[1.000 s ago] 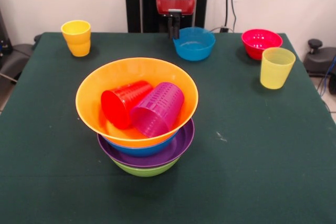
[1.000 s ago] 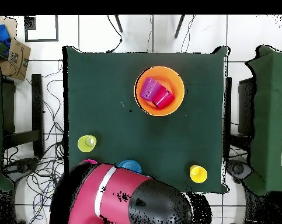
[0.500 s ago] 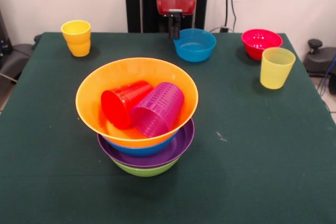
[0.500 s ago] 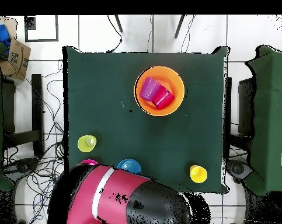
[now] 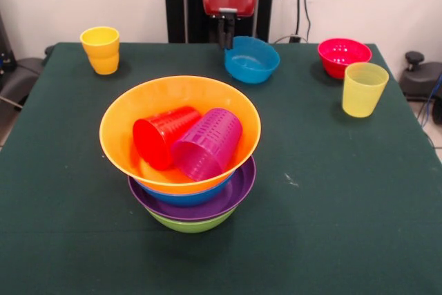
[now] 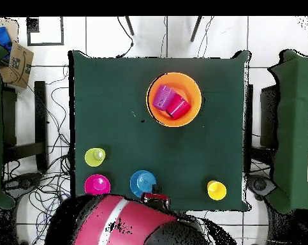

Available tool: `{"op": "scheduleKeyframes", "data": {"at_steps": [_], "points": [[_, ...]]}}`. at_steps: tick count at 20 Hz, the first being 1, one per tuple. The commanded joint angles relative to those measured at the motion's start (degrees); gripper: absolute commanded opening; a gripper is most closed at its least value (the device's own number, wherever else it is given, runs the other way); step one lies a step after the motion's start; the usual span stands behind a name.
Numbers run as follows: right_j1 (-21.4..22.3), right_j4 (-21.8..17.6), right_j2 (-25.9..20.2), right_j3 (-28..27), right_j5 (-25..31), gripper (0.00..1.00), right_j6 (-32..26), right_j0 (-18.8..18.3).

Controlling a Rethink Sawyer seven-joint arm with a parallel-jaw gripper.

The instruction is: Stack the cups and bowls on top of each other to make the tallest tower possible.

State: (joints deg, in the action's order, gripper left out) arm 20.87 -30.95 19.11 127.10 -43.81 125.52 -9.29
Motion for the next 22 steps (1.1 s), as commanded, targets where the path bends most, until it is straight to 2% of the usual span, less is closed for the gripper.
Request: {"op": "scheduleKeyframes", "data": {"at_steps": [1,4,10,19,22], "points": [[28.7,-6.0,-16.3,6.8,28.1,0.0,8.1,-9.2],[35.2,-6.1,-23.5,10.7,33.5,0.0,7.0,-15.6],[44.2,-2.6,-33.2,16.8,39.8,0.0,3.2,-23.3],[47.9,-1.2,-38.1,20.3,41.1,0.0,2.8,-26.8],[49.8,1.8,-45.3,20.9,43.6,0.0,1.8,-30.8]]}}
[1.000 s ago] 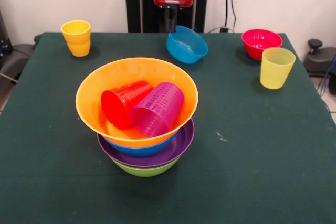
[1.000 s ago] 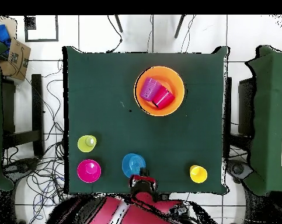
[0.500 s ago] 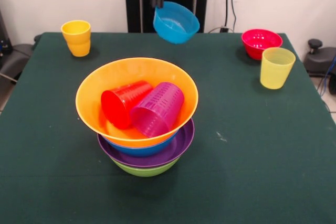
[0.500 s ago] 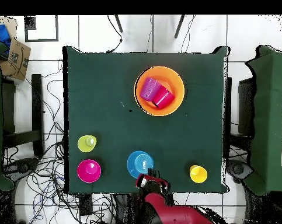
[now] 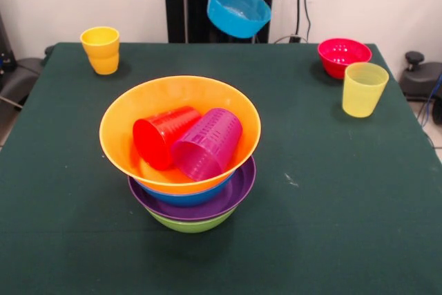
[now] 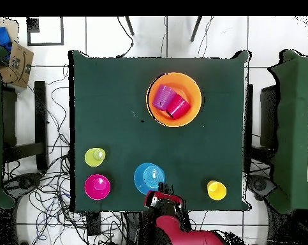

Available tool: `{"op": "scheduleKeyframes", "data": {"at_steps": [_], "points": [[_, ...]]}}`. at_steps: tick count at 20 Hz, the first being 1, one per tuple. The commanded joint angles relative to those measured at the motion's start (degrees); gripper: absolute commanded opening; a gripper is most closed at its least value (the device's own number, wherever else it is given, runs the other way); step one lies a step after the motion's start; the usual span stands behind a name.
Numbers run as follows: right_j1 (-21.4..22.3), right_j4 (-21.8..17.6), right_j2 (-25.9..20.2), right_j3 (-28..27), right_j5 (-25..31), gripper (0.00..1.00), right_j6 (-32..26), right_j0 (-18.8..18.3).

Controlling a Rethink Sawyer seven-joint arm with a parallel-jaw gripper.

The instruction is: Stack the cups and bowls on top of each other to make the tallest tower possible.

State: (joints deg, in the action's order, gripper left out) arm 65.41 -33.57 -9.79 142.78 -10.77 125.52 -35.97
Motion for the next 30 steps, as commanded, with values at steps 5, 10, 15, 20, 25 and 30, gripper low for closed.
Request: {"op": "scheduleKeyframes", "data": {"at_steps": [5,10,15,20,25,30], "points": [[10.4,14.5,-31.5,4.8,18.0,0.0,-5.2,-13.2],[6.2,14.7,-36.8,-1.6,22.7,0.0,-9.2,-18.5],[3.0,15.3,-41.0,-6.5,27.1,0.0,-10.0,-22.1],[-0.5,13.9,-40.8,-13.5,31.9,0.0,-9.3,-21.6],[-4.1,11.7,-39.1,-19.0,34.3,0.0,-7.9,-19.1],[-6.3,11.8,-39.9,-22.0,36.7,0.0,-8.4,-18.8]]}}
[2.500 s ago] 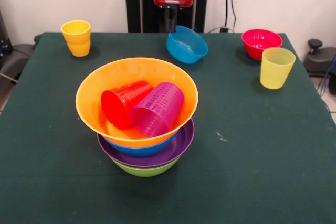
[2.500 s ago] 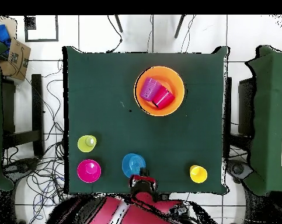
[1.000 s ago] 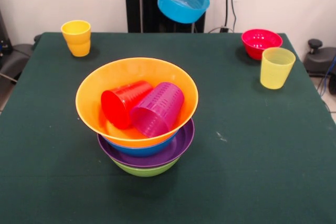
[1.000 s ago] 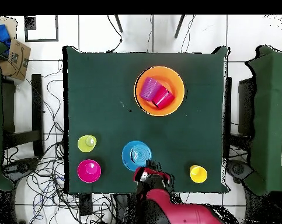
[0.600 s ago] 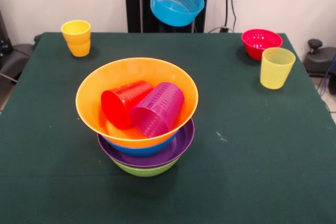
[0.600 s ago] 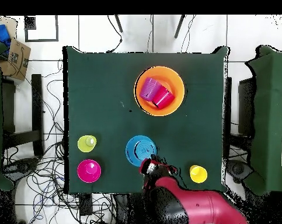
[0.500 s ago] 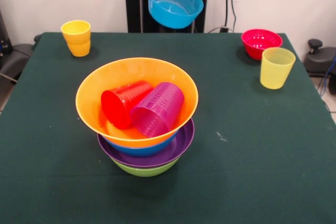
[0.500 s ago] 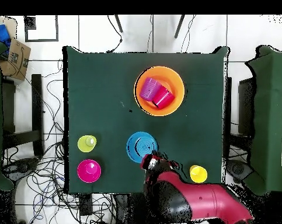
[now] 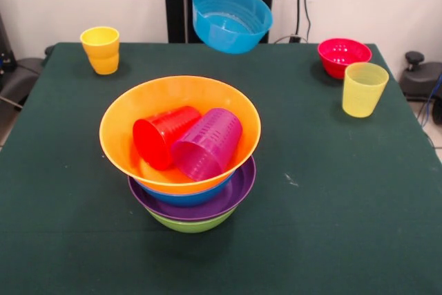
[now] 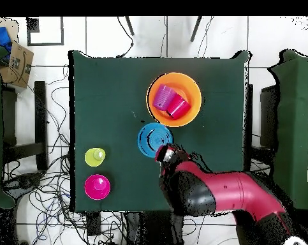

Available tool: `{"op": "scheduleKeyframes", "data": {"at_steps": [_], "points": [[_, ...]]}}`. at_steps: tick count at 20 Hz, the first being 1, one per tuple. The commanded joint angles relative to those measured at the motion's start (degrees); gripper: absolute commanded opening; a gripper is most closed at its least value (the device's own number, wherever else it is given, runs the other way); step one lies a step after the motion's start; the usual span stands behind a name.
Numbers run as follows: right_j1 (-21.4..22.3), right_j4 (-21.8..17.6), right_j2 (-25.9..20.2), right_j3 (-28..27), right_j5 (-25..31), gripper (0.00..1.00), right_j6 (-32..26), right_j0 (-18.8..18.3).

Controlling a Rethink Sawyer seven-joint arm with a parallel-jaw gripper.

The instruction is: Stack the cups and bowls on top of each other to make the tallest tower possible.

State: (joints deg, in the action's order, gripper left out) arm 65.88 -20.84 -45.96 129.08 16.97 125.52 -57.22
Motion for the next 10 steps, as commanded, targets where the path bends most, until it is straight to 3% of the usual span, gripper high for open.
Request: {"op": "scheduleKeyframes", "data": {"at_steps": [1,10], "points": [[-6.6,-0.4,-4.4,-8.6,9.9,0.0,-8.8,2.0],[-10.1,1.1,-7.4,-14.6,16.8,0.0,-12.0,-0.2]]}}
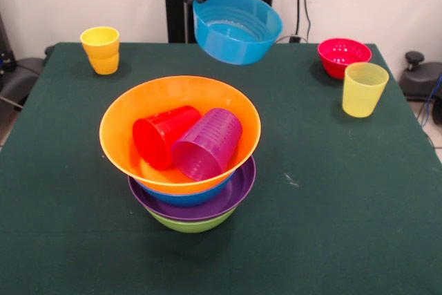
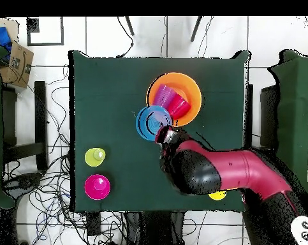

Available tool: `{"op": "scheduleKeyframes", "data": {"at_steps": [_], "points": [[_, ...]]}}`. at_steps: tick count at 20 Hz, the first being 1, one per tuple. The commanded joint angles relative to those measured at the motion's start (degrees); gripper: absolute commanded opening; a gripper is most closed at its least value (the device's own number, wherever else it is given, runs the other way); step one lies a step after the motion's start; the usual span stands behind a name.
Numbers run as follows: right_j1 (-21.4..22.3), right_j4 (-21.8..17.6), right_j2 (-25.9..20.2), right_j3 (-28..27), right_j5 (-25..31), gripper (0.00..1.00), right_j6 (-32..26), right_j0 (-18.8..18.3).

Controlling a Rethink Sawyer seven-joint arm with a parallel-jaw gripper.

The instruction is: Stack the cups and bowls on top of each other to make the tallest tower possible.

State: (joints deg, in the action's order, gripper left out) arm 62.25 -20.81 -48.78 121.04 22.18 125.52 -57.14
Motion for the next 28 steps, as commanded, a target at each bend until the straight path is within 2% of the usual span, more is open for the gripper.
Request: {"op": "scheduleKeyframes", "data": {"at_steps": [1,5,11,24,28], "points": [[-7.3,1.2,-4.9,-7.6,12.6,0.0,-12.7,-0.6],[-9.7,1.6,-6.3,-11.0,16.0,0.0,-14.1,-1.9],[-11.1,2.4,-8.4,-14.4,21.3,0.0,-15.4,-3.9],[-15.3,-1.3,-11.3,-12.4,19.5,0.0,-15.3,-8.4],[-19.1,-3.5,-9.4,-17.5,21.0,0.0,-17.2,-7.0]]}}
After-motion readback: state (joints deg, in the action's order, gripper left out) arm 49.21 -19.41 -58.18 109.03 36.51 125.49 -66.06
